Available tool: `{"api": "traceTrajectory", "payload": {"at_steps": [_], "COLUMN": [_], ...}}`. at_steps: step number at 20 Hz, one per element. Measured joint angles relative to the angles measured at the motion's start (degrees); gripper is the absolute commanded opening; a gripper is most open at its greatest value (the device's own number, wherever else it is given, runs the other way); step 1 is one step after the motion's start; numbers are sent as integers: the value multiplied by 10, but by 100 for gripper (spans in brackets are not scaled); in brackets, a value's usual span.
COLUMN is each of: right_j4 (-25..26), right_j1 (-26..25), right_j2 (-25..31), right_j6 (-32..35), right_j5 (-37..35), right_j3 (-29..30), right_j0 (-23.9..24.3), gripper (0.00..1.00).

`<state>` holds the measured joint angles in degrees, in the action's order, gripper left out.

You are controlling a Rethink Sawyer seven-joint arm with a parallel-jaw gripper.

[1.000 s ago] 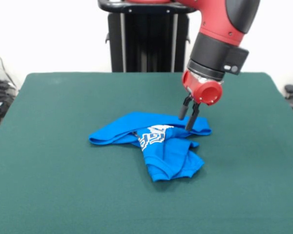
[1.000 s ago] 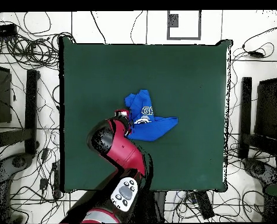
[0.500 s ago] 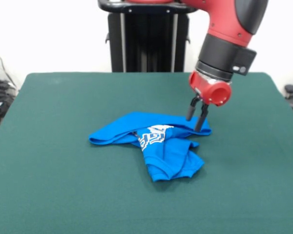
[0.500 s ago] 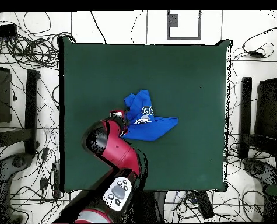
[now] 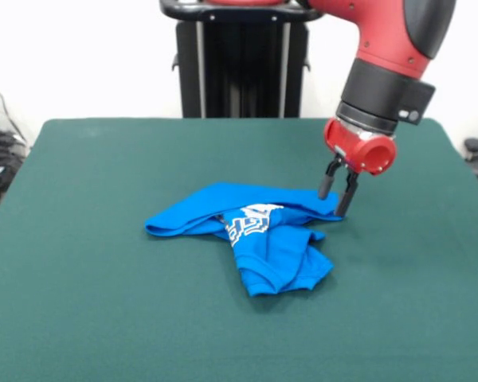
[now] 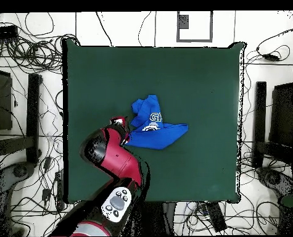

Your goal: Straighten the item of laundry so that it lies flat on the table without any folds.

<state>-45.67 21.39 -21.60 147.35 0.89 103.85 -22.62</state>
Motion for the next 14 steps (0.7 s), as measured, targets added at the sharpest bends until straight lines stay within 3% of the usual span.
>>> {"api": "traceTrajectory", "payload": {"at_steps": [14], "right_j4": [0], "right_j1": [0], "right_j2": [0], "right_j6": [0], "right_j5": [0], "right_j3": [0], "right_j0": [8], "gripper": [100]}}
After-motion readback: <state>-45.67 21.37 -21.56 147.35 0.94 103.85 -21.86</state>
